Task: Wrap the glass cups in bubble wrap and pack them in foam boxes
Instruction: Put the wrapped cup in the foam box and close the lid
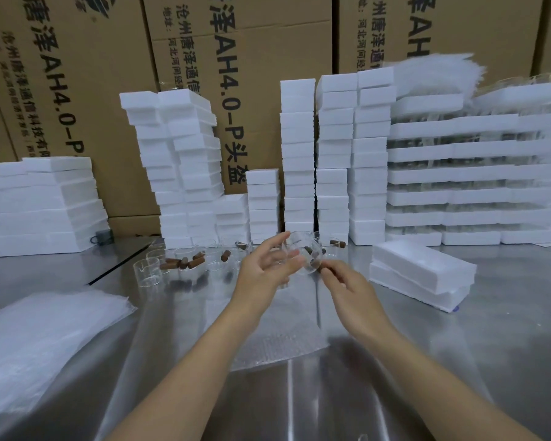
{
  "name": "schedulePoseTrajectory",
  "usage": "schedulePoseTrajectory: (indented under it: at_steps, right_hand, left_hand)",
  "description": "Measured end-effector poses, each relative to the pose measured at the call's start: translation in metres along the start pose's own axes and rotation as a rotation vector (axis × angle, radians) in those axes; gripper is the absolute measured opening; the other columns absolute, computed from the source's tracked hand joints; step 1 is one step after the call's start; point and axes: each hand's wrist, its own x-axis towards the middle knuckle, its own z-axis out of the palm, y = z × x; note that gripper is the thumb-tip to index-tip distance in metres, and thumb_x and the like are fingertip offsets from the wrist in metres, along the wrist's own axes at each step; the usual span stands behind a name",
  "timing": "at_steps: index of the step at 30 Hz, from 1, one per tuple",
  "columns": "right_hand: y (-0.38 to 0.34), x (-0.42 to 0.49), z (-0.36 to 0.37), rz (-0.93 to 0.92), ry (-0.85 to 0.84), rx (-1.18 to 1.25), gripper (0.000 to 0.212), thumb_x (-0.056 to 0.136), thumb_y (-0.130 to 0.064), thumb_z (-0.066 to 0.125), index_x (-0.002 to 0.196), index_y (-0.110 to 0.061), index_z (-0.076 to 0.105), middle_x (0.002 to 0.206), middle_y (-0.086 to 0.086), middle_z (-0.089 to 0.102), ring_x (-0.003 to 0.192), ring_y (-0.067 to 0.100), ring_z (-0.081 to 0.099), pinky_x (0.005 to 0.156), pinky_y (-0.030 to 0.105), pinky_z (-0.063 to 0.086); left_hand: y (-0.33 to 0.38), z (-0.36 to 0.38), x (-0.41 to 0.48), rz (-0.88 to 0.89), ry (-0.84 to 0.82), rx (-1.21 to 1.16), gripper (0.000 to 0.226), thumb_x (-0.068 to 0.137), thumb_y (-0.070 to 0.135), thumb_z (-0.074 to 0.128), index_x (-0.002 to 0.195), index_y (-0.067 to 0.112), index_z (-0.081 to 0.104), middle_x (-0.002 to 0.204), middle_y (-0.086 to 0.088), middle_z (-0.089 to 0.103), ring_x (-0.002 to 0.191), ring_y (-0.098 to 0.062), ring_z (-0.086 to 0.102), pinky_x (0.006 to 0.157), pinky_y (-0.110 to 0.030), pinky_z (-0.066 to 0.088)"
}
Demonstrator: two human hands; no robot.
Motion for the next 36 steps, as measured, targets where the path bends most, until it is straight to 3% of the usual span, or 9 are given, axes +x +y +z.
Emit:
schedulePoseTrajectory:
  at_steps: [3,6,9,12,16,19,27,32,36]
  right_hand:
    - [0.002,0.001,-0.001,0.019,-0.064,0.018,0.022,0.108,-0.028,0.055,0.116,-0.026,0.075,0.1,-0.011,0.077,0.096,0.0,0.071,0.091,0.022,0.051]
    - [-0.003,0.0,-0.003,0.032,-0.146,0.06,0.02,0.107,-0.023,0.057,0.103,-0.02,0.076,0.088,0.003,0.078,0.08,0.005,0.072,0.071,0.012,0.049]
    - [-0.007,0.0,-0.001,0.161,-0.149,0.173,0.02,0.107,-0.02,0.058,0.103,-0.01,0.075,0.086,0.006,0.078,0.069,0.01,0.073,0.066,0.02,0.047]
    - [-0.008,0.003,-0.003,0.283,-0.065,0.279,0.021,0.107,-0.026,0.058,0.106,-0.013,0.074,0.09,0.002,0.081,0.067,0.016,0.076,0.071,0.029,0.046]
    - [0.0,0.008,-0.012,0.381,0.071,0.333,0.021,0.107,-0.03,0.058,0.104,-0.015,0.071,0.093,-0.001,0.081,0.067,0.018,0.077,0.072,0.032,0.047]
    - [0.008,0.01,-0.016,0.445,0.11,0.367,0.021,0.106,-0.033,0.059,0.104,-0.014,0.069,0.095,0.001,0.081,0.067,0.017,0.077,0.071,0.033,0.045]
    - [0.009,0.008,-0.015,0.435,-0.108,0.179,0.02,0.097,-0.036,0.072,0.098,-0.018,0.08,0.092,0.001,0.081,0.062,0.009,0.068,0.068,0.027,0.045]
    - [0.009,0.006,-0.012,0.397,-0.175,0.11,0.017,0.094,-0.034,0.074,0.092,-0.019,0.082,0.087,-0.002,0.081,0.063,0.007,0.067,0.068,0.028,0.043]
    - [0.011,0.007,-0.012,0.388,-0.162,0.074,0.015,0.095,-0.03,0.074,0.091,-0.017,0.081,0.085,0.001,0.081,0.059,0.007,0.066,0.056,0.019,0.043]
  left_hand:
    - [0.0,-0.002,0.0,-0.037,-0.015,-0.061,0.053,0.081,0.04,0.086,0.132,0.045,0.071,0.123,0.006,0.08,0.116,-0.017,0.075,0.1,-0.042,0.06]
    - [0.0,-0.005,-0.001,-0.045,-0.032,-0.125,0.051,0.086,0.039,0.085,0.135,0.042,0.071,0.133,0.005,0.075,0.117,-0.015,0.075,0.096,-0.037,0.062]
    - [-0.005,-0.002,0.0,-0.032,0.01,-0.069,0.061,0.094,0.031,0.084,0.148,0.041,0.059,0.137,0.005,0.071,0.119,-0.011,0.073,0.099,-0.037,0.062]
    - [-0.015,0.002,-0.005,-0.01,0.005,0.294,0.061,0.097,0.039,0.079,0.15,0.045,0.05,0.144,0.009,0.064,0.121,-0.002,0.066,0.1,-0.03,0.055]
    - [-0.04,0.002,-0.013,-0.065,-0.275,1.133,0.067,0.103,0.063,0.052,0.159,0.029,0.041,0.161,0.0,0.049,0.145,-0.024,0.048,0.117,-0.045,0.043]
    - [-0.049,-0.001,-0.013,-0.142,-0.425,1.288,0.052,0.113,0.047,0.034,0.148,0.012,0.051,0.154,-0.011,0.051,0.145,-0.031,0.046,0.12,-0.047,0.038]
    - [-0.044,-0.011,-0.007,-0.078,-0.174,1.068,0.04,0.116,0.043,0.031,0.133,0.033,0.065,0.131,0.006,0.068,0.123,-0.024,0.064,0.101,-0.042,0.052]
    - [-0.034,-0.01,0.0,-0.072,-0.018,0.55,0.046,0.116,0.048,0.03,0.157,0.041,0.05,0.159,0.02,0.051,0.15,-0.008,0.043,0.117,-0.027,0.032]
    - [-0.028,-0.009,0.002,0.001,0.021,0.471,0.046,0.116,0.049,0.03,0.16,0.047,0.043,0.158,0.03,0.043,0.142,0.009,0.033,0.109,-0.008,0.022]
